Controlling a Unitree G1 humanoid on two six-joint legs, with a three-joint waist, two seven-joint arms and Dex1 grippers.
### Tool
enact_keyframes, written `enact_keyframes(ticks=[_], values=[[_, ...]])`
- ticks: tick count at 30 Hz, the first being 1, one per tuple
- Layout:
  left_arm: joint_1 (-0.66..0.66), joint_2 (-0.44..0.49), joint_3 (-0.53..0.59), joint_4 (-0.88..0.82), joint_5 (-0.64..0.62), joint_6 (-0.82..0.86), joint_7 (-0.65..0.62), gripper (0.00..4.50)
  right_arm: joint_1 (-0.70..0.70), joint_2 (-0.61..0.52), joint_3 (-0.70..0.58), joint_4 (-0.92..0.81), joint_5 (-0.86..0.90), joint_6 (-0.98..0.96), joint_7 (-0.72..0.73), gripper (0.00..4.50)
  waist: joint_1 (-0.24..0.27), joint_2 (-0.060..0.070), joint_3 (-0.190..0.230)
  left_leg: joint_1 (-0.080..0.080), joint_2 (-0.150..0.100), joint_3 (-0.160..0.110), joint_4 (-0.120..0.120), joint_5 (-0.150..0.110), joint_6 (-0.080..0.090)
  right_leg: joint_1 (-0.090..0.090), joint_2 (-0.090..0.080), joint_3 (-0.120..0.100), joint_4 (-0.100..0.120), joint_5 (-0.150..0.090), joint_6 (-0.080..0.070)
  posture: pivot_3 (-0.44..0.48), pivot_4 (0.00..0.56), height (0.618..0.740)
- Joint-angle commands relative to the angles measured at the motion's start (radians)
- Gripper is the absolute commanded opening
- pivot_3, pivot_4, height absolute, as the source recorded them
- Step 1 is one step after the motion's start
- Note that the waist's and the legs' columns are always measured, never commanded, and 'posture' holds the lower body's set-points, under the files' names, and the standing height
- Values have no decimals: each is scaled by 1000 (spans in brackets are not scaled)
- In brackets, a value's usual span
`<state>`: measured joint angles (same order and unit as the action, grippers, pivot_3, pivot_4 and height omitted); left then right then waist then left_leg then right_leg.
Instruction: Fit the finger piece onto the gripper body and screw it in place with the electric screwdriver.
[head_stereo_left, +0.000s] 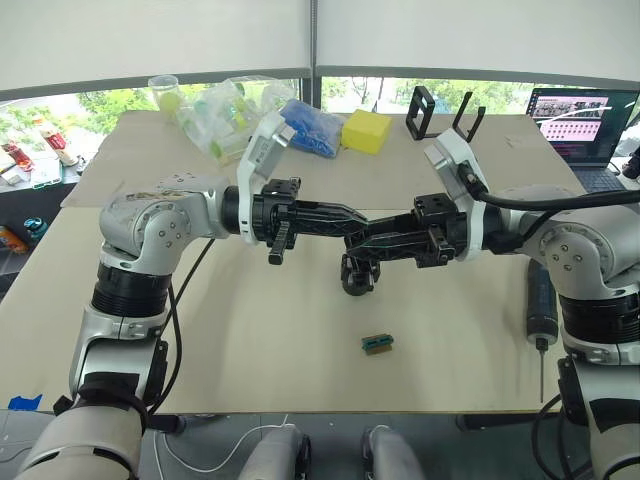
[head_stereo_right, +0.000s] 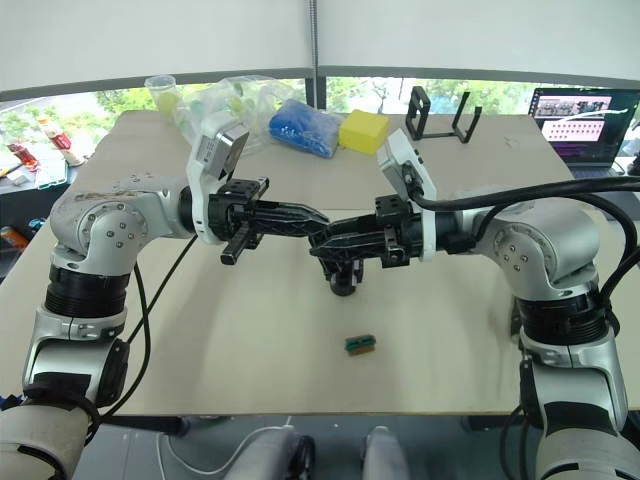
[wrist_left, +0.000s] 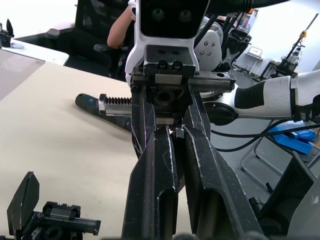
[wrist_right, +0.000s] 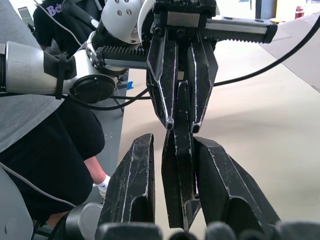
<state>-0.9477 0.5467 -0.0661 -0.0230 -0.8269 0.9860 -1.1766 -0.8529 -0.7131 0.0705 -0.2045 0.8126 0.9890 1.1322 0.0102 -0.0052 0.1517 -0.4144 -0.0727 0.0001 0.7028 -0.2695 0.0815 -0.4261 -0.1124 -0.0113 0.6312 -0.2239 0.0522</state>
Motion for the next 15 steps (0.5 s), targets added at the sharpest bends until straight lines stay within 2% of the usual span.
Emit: enact_keyframes(ticks=[1, 3, 6, 7, 11, 12, 13, 15], values=[[-31, -3, 24, -11, -14, 1, 2, 0, -15, 10, -13, -27, 3, -30, 9, 1345, 0, 0, 0, 0, 0, 0, 0, 0, 0, 0, 0, 0, 0, 0, 0, 0, 150, 740], [-27, -1, 19, -14, -7, -5, -3, 0, -16, 13, -17, -28, 4, -27, 8, 1345, 0, 0, 0, 0, 0, 0, 0, 0, 0, 0, 0, 0, 0, 0, 0, 0, 150, 740], [-26, 1, 17, -11, -3, -8, -7, 0, -12, 11, -20, -32, -2, -39, 14, 490, 0, 0, 0, 0, 0, 0, 0, 0, 0, 0, 0, 0, 0, 0, 0, 0, 150, 740], [-27, 1, 17, -9, -2, -7, -7, 0, -10, 10, -20, -32, -5, -43, 16, 347, 1, 0, 0, 0, 0, 0, 0, 0, 0, 0, 0, 0, 0, 0, 0, 0, 150, 740], [-30, 32, -24, -4, 23, -3, -48, 0, 0, 10, -17, -33, -29, -88, 27, 349, 0, 0, 0, 0, 0, 0, 0, 0, 0, 0, 0, 0, 0, 0, 0, 0, 150, 740], [-22, 45, -36, -4, 39, -28, -74, 660, 3, 11, -17, -32, -36, -101, 28, 349, -1, 0, 0, 0, 0, 0, 0, 0, 0, 0, 0, 0, 0, 0, 0, 0, 150, 740], [-11, 64, -52, 2, 68, -72, -106, 879, 10, 9, -16, -33, -50, -126, 33, 349, -2, 0, 0, 0, 0, 0, 0, 0, 0, 0, 0, 0, 0, 0, 0, 0, 150, 740], [17, 102, -89, 29, 155, -192, -165, 1747, 31, 2, -15, -37, -80, -180, 48, 349, -2, 0, 0, 0, 0, 0, 0, 0, 0, 0, 1, 0, 0, 0, 0, 0, 150, 740]])
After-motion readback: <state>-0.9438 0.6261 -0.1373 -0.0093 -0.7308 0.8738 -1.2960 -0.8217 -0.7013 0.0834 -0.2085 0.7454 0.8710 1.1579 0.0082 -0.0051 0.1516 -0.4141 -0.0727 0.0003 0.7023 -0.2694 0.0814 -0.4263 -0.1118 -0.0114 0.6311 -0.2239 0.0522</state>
